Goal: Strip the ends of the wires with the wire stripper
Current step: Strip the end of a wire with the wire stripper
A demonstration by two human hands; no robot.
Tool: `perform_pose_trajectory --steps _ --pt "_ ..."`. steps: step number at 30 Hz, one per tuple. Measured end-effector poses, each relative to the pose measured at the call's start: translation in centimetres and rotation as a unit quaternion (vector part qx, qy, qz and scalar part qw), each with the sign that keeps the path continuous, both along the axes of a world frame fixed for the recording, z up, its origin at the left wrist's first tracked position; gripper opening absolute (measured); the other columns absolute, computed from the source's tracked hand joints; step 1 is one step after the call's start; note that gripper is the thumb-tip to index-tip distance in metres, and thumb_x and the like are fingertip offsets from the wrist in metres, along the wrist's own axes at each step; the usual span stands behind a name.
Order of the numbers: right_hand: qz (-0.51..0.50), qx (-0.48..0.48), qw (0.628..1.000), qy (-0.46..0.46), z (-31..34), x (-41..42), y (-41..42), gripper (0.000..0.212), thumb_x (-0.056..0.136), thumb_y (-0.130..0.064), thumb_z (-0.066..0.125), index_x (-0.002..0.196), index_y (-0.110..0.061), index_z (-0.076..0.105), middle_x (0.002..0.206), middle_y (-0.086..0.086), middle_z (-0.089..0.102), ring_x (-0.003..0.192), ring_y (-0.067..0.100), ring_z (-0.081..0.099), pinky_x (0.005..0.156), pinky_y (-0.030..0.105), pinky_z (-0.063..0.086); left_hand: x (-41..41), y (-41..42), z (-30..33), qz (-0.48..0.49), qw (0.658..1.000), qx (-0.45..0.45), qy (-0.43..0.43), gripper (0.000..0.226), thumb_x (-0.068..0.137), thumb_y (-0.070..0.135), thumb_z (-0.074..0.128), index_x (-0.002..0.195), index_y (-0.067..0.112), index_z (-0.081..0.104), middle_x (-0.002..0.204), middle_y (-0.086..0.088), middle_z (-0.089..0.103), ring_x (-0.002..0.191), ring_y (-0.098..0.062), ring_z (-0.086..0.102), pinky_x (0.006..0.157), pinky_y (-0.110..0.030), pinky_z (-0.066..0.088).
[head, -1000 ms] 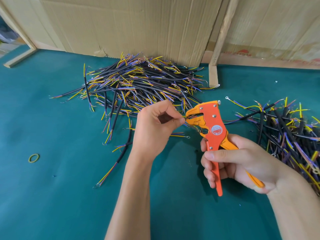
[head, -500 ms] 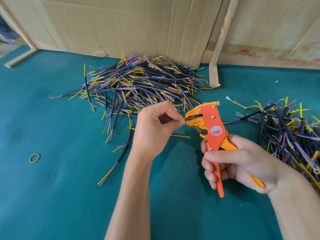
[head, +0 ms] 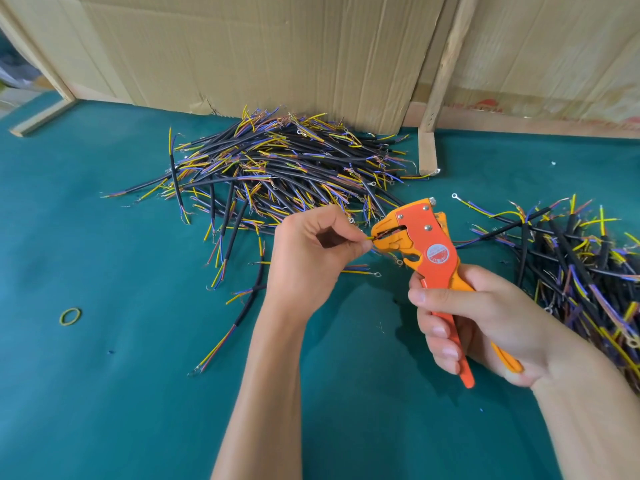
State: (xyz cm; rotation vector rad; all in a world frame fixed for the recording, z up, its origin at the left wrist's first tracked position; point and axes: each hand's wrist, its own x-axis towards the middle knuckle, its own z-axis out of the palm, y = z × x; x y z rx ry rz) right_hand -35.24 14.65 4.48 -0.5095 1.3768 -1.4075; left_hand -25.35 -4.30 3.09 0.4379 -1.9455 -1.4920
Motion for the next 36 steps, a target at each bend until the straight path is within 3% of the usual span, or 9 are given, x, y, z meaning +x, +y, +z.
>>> perform_pose_trajectory --steps 4,8,14,16,18,20,23,32,36 --pt "-0.01 -0.003 1.0 -0.003 0.0 0.1 -0.1 0.02 0.08 -0.022 0.075 0.078 -0.014 0.058 0.061 0.011 0.043 0.042 0.024 0.041 0.044 0.032 0.041 -0.1 0.1 -0.1 0.006 1.0 0.001 0.008 0.023 0.075 -0.004 0.082 0.068 0.012 0.067 0.071 -0.012 0.069 0.063 -0.02 0.059 0.062 -0.042 0.051" --pt "-0.019 -0.012 1.0 -0.016 0.0 0.2 -0.2 0.019 0.081 -0.021 0.075 0.078 -0.014 0.058 0.061 0.011 0.043 0.042 0.024 0.04 0.043 0.032 0.041 -0.3 0.4 0.0 0.003 1.0 -0.019 0.011 0.018 0.078 -0.004 0.077 0.072 0.008 0.065 0.07 -0.014 0.066 0.064 -0.035 0.06 0.061 -0.046 0.05" --pt "-0.03 -0.01 0.999 -0.022 -0.1 0.3 -0.3 0.024 0.079 -0.019 0.076 0.084 -0.01 0.054 0.062 0.013 0.043 0.044 0.025 0.04 0.044 0.033 0.041 -0.3 1.0 0.6 -0.016 0.999 -0.032 0.0 0.004 0.082 0.012 0.067 0.085 0.014 0.069 0.072 0.005 0.069 0.062 -0.011 0.059 0.06 -0.024 0.044" --pt "-0.03 -0.012 0.999 -0.021 -0.1 0.3 -0.4 0.025 0.08 -0.018 0.077 0.083 -0.01 0.054 0.063 0.013 0.043 0.044 0.025 0.041 0.044 0.032 0.041 -0.4 1.1 0.6 -0.008 0.999 -0.043 0.0 0.007 0.087 0.02 0.068 0.086 0.014 0.065 0.071 0.0 0.067 0.064 -0.022 0.062 0.058 -0.029 0.047" --pt "-0.028 -0.013 0.999 -0.013 -0.1 0.3 -0.4 0.022 0.083 -0.016 0.077 0.081 -0.011 0.056 0.063 0.013 0.044 0.044 0.025 0.041 0.044 0.032 0.042 -0.5 1.1 0.4 0.009 0.998 -0.067 -0.005 0.015 0.091 0.025 0.066 0.084 0.013 0.062 0.072 -0.012 0.065 0.067 -0.035 0.063 0.061 -0.043 0.053" --pt "-0.03 -0.011 0.999 -0.01 -0.1 0.3 -0.4 0.022 0.083 -0.016 0.077 0.08 -0.012 0.056 0.062 0.012 0.044 0.044 0.025 0.041 0.044 0.032 0.042 -0.6 1.0 0.2 0.015 0.997 -0.07 -0.014 0.017 0.093 0.028 0.063 0.083 0.014 0.06 0.074 -0.014 0.066 0.068 -0.039 0.064 0.065 -0.051 0.055" --pt "-0.036 -0.014 0.999 -0.013 -0.1 0.4 -0.4 0.022 0.08 -0.02 0.075 0.081 -0.011 0.055 0.062 0.012 0.043 0.044 0.025 0.041 0.044 0.033 0.042 -0.5 0.9 0.0 0.017 0.995 -0.083 -0.044 0.021 0.095 0.032 0.06 0.083 0.015 0.058 0.07 -0.009 0.068 0.068 -0.037 0.064 0.067 -0.051 0.056" --pt "-0.024 -0.025 0.999 -0.016 0.0 0.2 -0.3 0.017 0.081 -0.019 0.075 0.083 -0.012 0.06 0.066 0.015 0.048 0.05 0.028 0.046 0.047 0.037 0.047 -0.7 0.9 0.0 0.052 0.995 -0.063 -0.054 0.024 0.099 0.019 0.06 0.078 0.011 0.051 0.067 0.006 0.071 0.062 -0.024 0.06 0.06 -0.036 0.05" --pt "-0.022 -0.028 0.999 -0.02 -0.1 0.1 -0.2 0.017 0.081 -0.017 0.075 0.088 -0.009 0.062 0.071 0.019 0.052 0.056 0.032 0.051 0.052 0.041 0.05 -0.8 0.9 -0.2 0.065 0.995 -0.054 -0.058 0.028 0.097 0.015 0.059 0.072 0.01 0.048 0.065 -0.005 0.068 0.069 -0.035 0.063 0.066 -0.048 0.051"
